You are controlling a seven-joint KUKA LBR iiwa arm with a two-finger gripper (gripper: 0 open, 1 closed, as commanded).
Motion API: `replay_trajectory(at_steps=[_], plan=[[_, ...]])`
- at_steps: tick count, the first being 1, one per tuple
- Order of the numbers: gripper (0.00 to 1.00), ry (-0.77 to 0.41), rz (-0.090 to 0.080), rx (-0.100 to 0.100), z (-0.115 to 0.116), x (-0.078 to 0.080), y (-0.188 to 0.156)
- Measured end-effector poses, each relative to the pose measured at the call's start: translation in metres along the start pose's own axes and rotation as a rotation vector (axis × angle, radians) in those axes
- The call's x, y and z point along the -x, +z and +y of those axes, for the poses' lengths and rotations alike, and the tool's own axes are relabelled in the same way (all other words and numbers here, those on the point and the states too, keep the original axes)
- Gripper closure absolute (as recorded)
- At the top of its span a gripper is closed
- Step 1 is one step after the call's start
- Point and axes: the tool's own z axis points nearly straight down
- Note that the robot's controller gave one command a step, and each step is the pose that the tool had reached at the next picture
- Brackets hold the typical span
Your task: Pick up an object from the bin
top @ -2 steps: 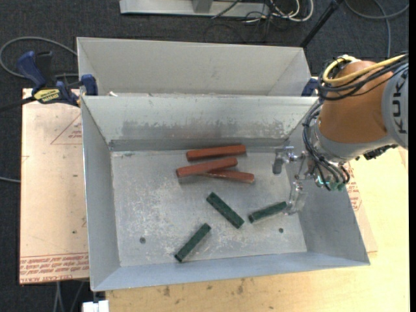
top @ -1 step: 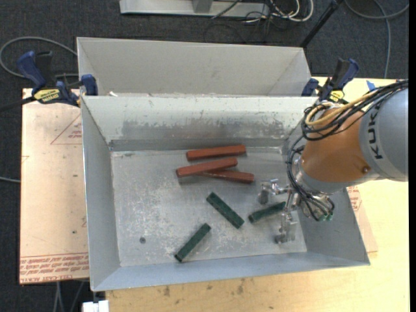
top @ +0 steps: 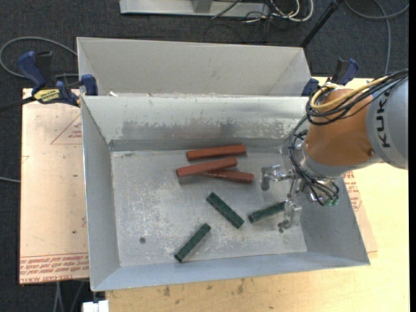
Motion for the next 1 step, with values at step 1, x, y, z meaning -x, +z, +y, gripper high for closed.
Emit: replay_trajectory(at_steps=[1], plan=[[0.00,0.013,0.002,0.000,-0.0193,-0.0031,-0.0017]])
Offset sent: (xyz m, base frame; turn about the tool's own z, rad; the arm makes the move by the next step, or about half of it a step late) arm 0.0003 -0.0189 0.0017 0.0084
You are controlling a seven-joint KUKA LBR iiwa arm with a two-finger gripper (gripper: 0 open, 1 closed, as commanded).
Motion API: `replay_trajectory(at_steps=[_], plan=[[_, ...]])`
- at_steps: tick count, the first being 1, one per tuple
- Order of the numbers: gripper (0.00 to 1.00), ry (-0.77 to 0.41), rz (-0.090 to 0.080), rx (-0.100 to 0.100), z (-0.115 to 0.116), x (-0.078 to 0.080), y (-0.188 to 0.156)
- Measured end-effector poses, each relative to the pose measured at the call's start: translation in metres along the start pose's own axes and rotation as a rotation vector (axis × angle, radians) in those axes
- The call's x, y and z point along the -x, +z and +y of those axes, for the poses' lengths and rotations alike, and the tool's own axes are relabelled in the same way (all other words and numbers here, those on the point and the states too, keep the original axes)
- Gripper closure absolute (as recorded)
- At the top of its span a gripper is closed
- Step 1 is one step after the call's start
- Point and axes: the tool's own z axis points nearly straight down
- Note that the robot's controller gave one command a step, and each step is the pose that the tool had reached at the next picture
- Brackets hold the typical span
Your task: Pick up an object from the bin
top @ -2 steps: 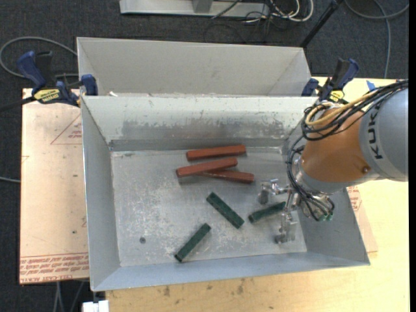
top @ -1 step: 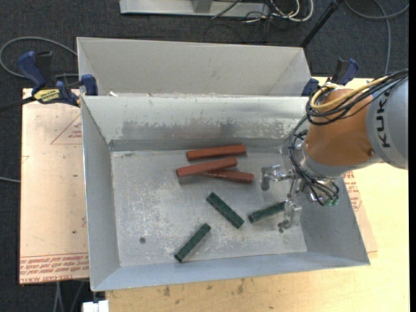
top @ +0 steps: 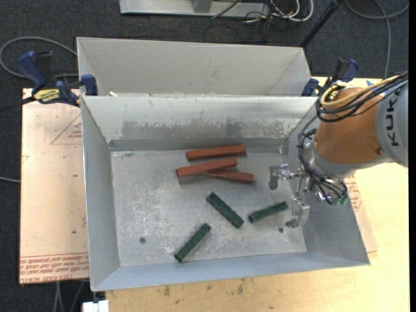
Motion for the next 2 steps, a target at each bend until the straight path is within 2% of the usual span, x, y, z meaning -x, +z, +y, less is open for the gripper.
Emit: replay_trajectory(at_steps=[1,2], plan=[[0.00,-0.153,0.003,0.003,0.0178,0.0053,0.0341],[0.00,-0.152,0.003,0.002,0.0182,0.0057,0.0342]])
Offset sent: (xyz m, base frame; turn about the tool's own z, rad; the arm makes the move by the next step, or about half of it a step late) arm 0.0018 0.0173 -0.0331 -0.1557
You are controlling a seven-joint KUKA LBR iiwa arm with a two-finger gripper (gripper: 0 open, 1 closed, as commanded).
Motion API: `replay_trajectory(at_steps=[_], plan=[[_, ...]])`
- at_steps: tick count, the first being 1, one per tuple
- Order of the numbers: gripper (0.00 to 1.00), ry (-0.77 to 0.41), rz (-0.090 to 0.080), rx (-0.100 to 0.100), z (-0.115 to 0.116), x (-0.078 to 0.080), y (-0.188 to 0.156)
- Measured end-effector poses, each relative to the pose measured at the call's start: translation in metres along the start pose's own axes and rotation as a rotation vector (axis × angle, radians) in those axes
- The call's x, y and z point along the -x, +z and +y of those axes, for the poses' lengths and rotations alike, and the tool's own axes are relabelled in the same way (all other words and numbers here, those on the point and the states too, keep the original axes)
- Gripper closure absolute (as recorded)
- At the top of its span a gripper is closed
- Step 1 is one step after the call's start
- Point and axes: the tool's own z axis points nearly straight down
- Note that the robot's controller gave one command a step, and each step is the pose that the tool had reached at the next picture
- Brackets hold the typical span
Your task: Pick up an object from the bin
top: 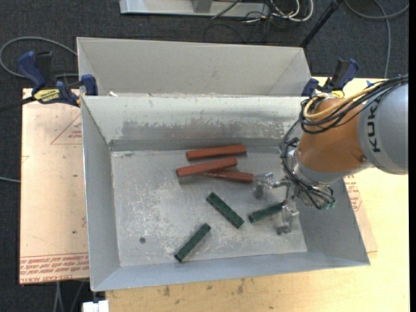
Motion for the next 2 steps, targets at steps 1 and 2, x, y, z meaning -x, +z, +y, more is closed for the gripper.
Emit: replay_trajectory(at_steps=[1,2], plan=[[1.00,0.000,-0.001,-0.001,0.000,0.000,-0.001],[1.00,0.001,-0.007,-0.005,0.000,0.003,-0.062]])
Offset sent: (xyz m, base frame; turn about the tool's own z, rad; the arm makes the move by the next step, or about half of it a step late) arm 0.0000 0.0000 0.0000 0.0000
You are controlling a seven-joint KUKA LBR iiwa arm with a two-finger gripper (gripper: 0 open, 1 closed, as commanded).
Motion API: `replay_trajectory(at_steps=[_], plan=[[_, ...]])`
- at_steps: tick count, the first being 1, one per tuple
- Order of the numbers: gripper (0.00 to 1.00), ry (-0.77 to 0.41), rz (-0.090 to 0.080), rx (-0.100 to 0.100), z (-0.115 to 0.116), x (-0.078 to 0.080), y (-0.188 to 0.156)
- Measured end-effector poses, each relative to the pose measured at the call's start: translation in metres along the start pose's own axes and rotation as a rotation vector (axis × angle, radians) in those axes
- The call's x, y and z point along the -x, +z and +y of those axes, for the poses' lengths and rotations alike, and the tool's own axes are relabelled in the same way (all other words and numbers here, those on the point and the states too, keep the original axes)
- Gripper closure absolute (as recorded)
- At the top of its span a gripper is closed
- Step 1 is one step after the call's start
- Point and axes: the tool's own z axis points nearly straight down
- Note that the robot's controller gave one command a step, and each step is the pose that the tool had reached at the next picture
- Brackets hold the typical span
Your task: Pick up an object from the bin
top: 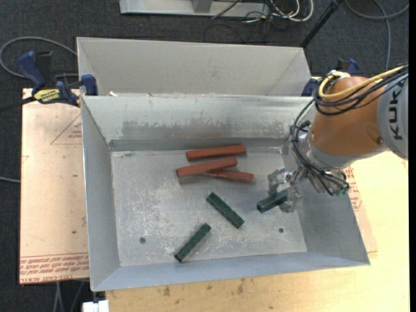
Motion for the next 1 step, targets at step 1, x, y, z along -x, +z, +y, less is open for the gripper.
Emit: replay_trajectory(at_steps=[1], plan=[[1.00,0.002,0.002,0.001,-0.0001,0.0022,-0.0323]])
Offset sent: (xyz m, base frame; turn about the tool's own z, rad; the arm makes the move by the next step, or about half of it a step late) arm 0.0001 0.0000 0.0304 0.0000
